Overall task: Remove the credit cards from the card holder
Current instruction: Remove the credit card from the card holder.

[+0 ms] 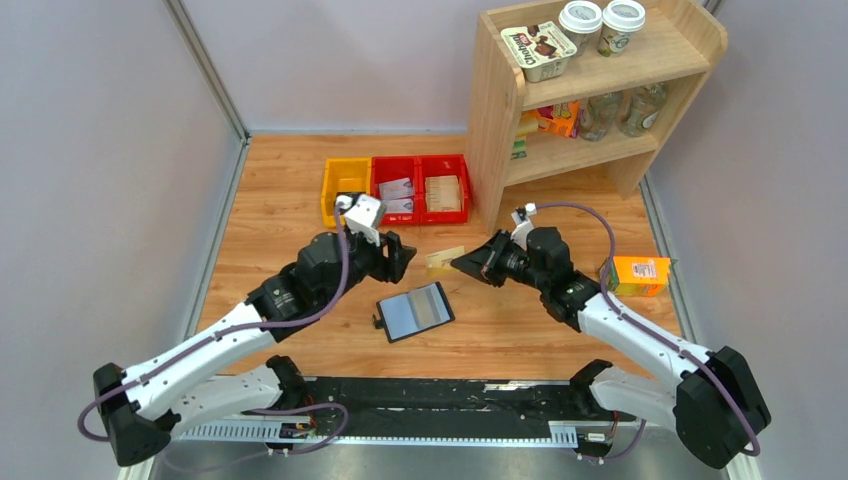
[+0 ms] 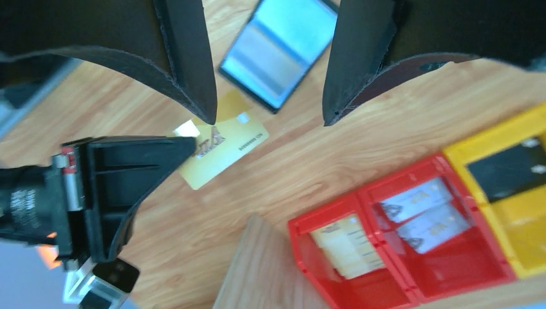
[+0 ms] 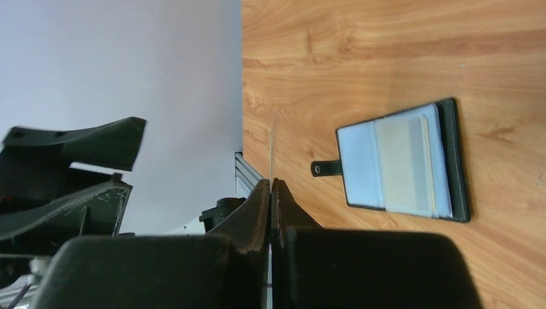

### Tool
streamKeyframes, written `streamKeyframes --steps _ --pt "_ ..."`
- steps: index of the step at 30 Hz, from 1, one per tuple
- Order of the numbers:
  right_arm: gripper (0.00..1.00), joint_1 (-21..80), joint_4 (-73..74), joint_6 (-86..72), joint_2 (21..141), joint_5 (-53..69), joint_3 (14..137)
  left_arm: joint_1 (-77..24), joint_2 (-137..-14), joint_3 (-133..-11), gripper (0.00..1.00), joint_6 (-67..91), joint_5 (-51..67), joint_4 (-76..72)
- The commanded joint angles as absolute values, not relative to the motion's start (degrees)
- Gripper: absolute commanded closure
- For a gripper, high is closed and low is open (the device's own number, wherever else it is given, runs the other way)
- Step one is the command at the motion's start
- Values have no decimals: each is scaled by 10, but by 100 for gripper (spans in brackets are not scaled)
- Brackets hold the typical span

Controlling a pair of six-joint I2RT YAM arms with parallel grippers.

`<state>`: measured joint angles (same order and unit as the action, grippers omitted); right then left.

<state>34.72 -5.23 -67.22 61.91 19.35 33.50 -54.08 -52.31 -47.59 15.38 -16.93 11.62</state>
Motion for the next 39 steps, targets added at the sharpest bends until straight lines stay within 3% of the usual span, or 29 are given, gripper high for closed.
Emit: streamKeyframes --steps 1,6,11,23,39 --pt "100 338 -204 -643 580 213 305 -468 -498 -425 30 323 9 41" --pt "100 338 -264 -631 556 218 282 -372 -518 -340 29 497 192 -129" --pt "100 338 -307 -629 544 221 265 -353 -542 -283 29 597 236 -284" --pt "100 338 -361 -650 538 212 236 -352 -570 -242 31 682 239 -431" --pt "100 329 -320 -634 461 166 225 -352 -480 -185 32 660 149 -388"
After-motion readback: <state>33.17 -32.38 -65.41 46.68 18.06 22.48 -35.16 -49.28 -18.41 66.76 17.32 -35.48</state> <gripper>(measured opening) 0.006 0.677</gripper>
